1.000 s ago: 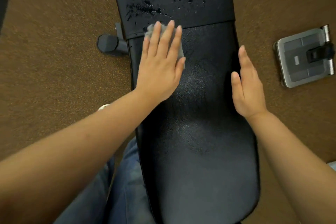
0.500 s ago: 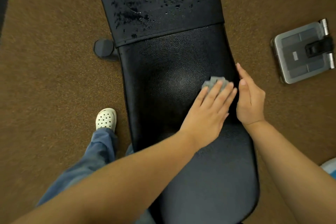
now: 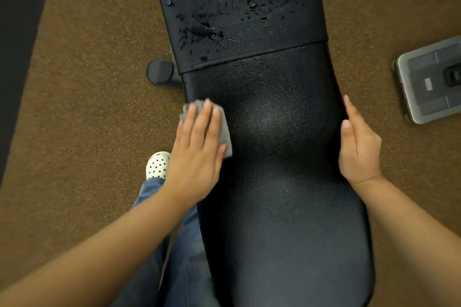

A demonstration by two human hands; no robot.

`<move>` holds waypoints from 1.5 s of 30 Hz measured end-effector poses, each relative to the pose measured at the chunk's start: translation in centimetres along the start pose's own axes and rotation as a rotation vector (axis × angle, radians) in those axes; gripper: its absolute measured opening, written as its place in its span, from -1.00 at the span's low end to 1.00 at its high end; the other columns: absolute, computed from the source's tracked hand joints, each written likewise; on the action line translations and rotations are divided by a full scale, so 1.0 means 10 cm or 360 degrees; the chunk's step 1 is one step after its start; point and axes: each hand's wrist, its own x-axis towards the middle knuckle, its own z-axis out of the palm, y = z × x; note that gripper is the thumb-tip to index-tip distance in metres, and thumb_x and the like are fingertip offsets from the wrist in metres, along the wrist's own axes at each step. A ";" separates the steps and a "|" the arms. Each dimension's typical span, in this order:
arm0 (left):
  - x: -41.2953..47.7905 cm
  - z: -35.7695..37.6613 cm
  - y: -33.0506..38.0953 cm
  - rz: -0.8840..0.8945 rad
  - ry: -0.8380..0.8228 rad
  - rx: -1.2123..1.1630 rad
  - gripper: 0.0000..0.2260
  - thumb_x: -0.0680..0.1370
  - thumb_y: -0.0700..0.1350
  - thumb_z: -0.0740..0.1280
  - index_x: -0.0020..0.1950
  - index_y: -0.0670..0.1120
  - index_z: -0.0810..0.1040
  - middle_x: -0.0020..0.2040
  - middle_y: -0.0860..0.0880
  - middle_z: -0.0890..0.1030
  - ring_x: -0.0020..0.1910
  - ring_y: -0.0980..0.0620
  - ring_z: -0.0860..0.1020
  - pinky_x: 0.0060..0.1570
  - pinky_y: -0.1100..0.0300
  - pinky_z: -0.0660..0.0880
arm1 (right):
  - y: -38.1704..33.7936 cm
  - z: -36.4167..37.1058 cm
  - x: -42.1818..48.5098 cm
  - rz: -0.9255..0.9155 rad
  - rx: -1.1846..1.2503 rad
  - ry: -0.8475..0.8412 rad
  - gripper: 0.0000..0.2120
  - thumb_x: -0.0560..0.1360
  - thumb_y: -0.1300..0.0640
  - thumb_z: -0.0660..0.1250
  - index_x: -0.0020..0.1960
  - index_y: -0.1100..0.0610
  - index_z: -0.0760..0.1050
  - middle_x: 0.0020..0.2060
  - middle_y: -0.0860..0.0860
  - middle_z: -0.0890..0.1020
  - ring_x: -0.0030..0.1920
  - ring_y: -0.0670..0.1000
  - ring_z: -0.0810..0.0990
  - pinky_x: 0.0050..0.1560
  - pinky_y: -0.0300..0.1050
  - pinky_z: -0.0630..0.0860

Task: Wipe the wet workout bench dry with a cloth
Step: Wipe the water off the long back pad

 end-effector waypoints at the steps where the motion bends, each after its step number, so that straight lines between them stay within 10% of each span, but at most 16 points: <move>1: 0.20 -0.03 -0.06 0.0004 0.0033 -0.0002 -0.49 0.65 -0.03 0.03 0.54 -0.23 0.06 0.54 -0.23 0.11 0.52 -0.25 0.01 0.50 -0.10 0.00 | 0.00 0.00 0.00 0.0002 -0.0016 0.0007 -0.51 0.60 0.03 -0.02 0.46 0.21 0.26 0.36 0.06 0.39 0.36 0.11 0.42 0.38 -0.12 0.28; 5: 0.82 -0.15 -0.12 0.0192 0.0046 0.0048 -0.50 0.66 0.01 0.03 0.55 -0.19 0.10 0.54 -0.20 0.13 0.53 -0.21 0.02 0.50 -0.09 -0.03 | 0.00 0.01 0.00 0.0001 -0.0035 -0.0015 -0.50 0.60 0.04 -0.03 0.48 0.24 0.21 0.37 -0.03 0.30 0.38 -0.21 0.24 0.38 -0.46 0.09; 12: 1.38 -0.13 0.32 0.0528 -0.0051 0.0121 -0.49 0.65 0.03 0.01 0.56 -0.14 0.10 0.56 -0.14 0.13 0.55 -0.16 0.04 0.50 -0.07 -0.04 | -0.01 0.00 0.07 -0.0249 -0.0184 -0.0282 -0.44 0.64 -0.04 -0.06 0.55 0.18 -0.06 0.54 0.07 -0.04 0.54 -0.08 -0.05 0.47 -0.31 -0.05; 22: 0.89 0.23 1.23 0.0613 -0.0187 0.0003 -0.48 0.59 -0.01 0.06 0.54 -0.14 0.18 0.54 -0.10 0.21 0.53 -0.14 0.09 0.49 -0.08 -0.01 | 0.03 -0.03 0.02 -0.0291 0.0039 -0.0249 -0.35 0.64 -0.14 -0.11 0.53 0.31 0.00 0.53 0.15 0.09 0.54 0.05 0.08 0.52 -0.06 0.06; 35: -0.79 0.19 0.45 0.0282 -0.0246 0.0074 -0.41 0.56 -0.02 0.17 0.57 -0.05 0.08 0.56 0.00 0.10 0.55 -0.02 0.03 0.48 0.02 0.06 | 0.01 -0.03 -0.02 -0.0292 0.0073 -0.0163 -0.43 0.66 -0.07 -0.12 0.51 0.31 0.09 0.50 0.19 0.20 0.52 0.07 0.16 0.50 0.07 0.12; 45: 0.40 -0.06 -0.06 0.0068 0.0116 -0.0082 -0.52 0.64 -0.07 0.07 0.52 -0.24 0.17 0.51 -0.24 0.18 0.52 -0.23 0.06 0.49 -0.13 0.03 | 0.00 -0.02 -0.02 -0.0308 0.0032 -0.0175 -0.42 0.66 -0.08 -0.14 0.51 0.31 0.08 0.50 0.18 0.17 0.52 0.06 0.13 0.51 -0.08 0.07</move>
